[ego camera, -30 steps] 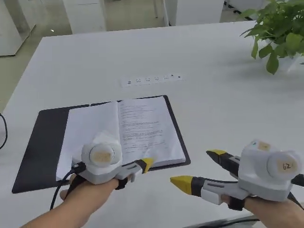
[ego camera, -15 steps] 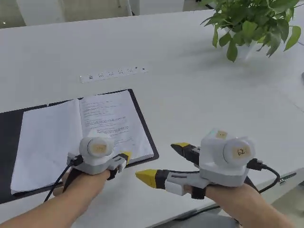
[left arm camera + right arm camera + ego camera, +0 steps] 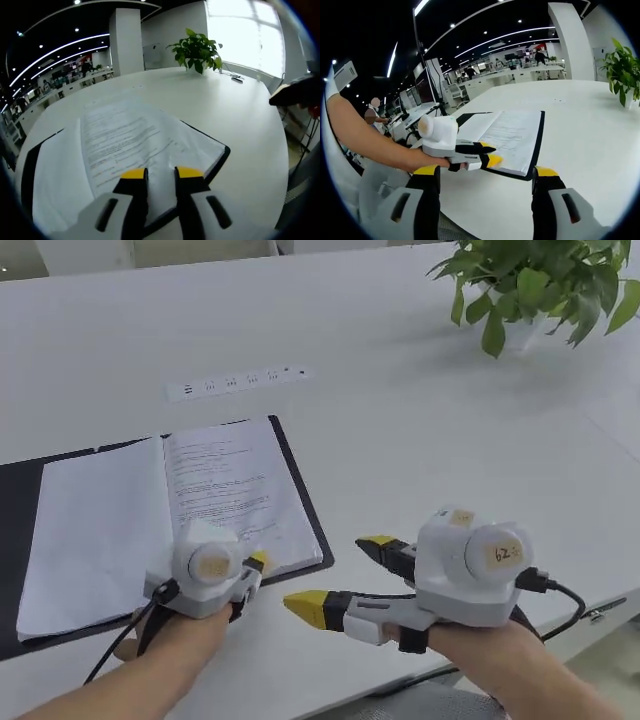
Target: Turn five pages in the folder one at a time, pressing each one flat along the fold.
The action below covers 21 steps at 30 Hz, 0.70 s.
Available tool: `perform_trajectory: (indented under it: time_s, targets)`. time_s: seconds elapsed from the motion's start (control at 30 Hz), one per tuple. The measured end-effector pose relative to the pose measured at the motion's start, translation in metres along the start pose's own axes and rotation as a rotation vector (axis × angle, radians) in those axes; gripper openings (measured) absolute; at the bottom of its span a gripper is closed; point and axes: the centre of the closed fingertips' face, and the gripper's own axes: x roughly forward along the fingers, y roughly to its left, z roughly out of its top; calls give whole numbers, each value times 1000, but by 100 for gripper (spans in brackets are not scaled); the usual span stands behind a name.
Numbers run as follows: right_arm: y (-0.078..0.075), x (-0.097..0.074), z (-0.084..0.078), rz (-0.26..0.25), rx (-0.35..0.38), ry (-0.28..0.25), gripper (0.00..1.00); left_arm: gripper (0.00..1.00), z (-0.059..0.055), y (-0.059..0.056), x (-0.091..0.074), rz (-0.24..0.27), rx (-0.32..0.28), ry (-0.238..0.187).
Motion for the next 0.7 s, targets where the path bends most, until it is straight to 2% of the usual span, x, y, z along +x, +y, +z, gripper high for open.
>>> perform_trajectory:
  time_s: [0.13, 0.2, 0.27, 0.3, 0.33, 0.37, 0.4, 0.43, 0.47, 0.6, 0.7]
  targets:
    - [0, 0, -1, 1, 4, 2, 73, 14, 0, 4, 1, 10, 13, -5]
    - [-2, 1, -1, -1, 9, 3, 73, 14, 0, 2, 1, 7, 31, -6]
    - [-2, 2, -1, -1, 11, 4, 73, 14, 0, 3, 0, 8, 19, -7]
    - [-2, 2, -2, 2, 12, 6, 73, 10, 0, 3, 0, 9, 23, -9]
    - [-1, 3, -2, 2, 13, 6, 73, 0, -3, 23, -3, 110, 20, 13]
    - [-1, 4, -2, 3, 12, 9, 73, 0, -4, 14, 0, 34, -13, 15]
    - [-1, 4, -2, 5, 8, 11, 73, 0, -2, 11, 1, 27, 68, 10]
    - [0, 4, -2, 6, 7, 9, 73, 0, -1, 13, 1, 26, 101, 16]
    - [0, 5, -2, 5, 9, 7, 73, 0, -1, 14, 1, 26, 61, 12]
    - [-1, 11, -2, 9, 17, 15, 72, 0, -2, 14, 1, 32, 41, 11]
    - [-1, 15, -1, 16, 29, 11, 71, 0, -1, 17, 0, 30, -26, 2]
